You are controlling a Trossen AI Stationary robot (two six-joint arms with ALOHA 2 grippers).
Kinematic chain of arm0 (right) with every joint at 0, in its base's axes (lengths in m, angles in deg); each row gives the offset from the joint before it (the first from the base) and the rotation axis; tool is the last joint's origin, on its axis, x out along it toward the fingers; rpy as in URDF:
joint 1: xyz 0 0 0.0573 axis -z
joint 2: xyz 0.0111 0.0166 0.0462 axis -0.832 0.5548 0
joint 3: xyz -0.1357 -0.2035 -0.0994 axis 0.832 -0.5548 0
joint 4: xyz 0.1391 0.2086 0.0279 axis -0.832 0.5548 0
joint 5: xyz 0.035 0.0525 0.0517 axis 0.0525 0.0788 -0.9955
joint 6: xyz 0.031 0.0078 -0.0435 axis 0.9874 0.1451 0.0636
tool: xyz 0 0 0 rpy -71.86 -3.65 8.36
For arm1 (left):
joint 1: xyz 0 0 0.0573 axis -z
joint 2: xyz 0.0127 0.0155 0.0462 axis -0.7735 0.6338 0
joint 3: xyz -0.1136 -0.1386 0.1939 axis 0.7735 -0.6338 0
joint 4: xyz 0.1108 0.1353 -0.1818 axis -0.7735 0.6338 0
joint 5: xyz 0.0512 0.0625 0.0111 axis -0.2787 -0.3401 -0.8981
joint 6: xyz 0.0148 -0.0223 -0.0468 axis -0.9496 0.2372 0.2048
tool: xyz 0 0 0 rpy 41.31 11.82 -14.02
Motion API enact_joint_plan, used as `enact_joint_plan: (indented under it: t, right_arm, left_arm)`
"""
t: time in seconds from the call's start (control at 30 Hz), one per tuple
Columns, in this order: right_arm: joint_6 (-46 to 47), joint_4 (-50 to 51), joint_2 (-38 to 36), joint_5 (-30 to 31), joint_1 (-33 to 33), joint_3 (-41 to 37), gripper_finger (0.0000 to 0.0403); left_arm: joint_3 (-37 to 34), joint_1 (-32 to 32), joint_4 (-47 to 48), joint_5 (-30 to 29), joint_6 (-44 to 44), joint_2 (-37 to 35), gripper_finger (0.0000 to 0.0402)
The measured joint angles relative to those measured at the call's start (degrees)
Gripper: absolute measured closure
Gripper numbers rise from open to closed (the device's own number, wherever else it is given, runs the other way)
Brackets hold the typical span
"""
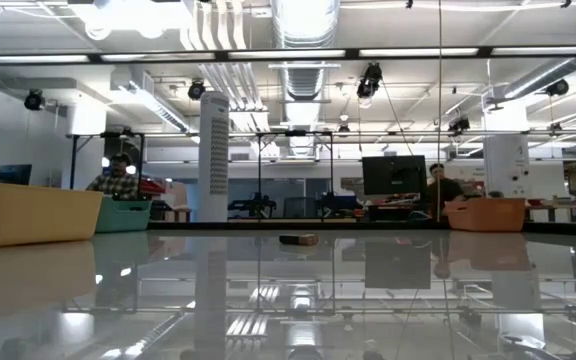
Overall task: Sort batteries
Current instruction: Put the silver battery into the yellow bin
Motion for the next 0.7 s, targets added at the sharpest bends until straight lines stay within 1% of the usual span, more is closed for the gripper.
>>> enact_joint_plan:
  t: [0.07, 0.13, 0.17, 0.23, 0.33, 0.37, 0.47, 0.5, 0.6, 0.7]
  right_arm:
    - [5.3, 5.3, 3.5, -0.2, -1.0, 4.5, 0.0257]
    - [10.1, 11.4, 7.5, -2.5, -1.4, 10.0, 0.0264]
    - [13.1, 15.6, 9.7, -3.8, -1.5, 12.8, 0.0267]
    - [19.9, 24.9, 14.2, -7.8, -1.4, 18.2, 0.0269]
    - [28.8, 38.0, 20.4, -17.5, -1.4, 25.1, 0.0269]
    - [31.1, 40.8, 22.0, -21.1, -1.4, 27.2, 0.0268]
    - [34.1, 44.1, 25.3, -31.0, -1.2, 31.6, 0.0262]
    - [34.1, 43.9, 25.8, -32.6, -1.1, 32.5, 0.0259]
    - [36.8, 43.6, 26.0, -32.8, -1.0, 33.3, 0.0255]
    - [41.0, 43.7, 25.9, -33.7, -1.2, 33.2, 0.0258]
  left_arm:
    - [-2.2, -0.9, -11.6, 8.8, -4.1, 4.6, 0.0274]
    - [-3.3, -2.1, -21.6, 16.0, -6.9, 9.3, 0.0274]
    - [-3.3, -2.6, -26.0, 18.8, -7.8, 11.8, 0.0274]
    - [-2.3, -3.6, -31.0, 22.4, -9.0, 16.4, 0.0274]
    - [1.6, -5.0, -32.1, 25.5, -10.4, 23.1, 0.0274]
    - [3.4, -5.3, -32.1, 27.1, -11.6, 25.4, 0.0274]
    - [9.5, -5.9, -32.3, 33.3, -15.3, 31.8, 0.0274]
    - [11.9, -6.2, -32.3, 35.7, -15.4, 33.9, 0.0274]
    - [18.4, -7.0, -32.1, 43.0, -13.9, 39.8, 0.0274]
    - [23.5, -8.0, -30.8, 47.4, -13.4, 44.0, 0.0274]
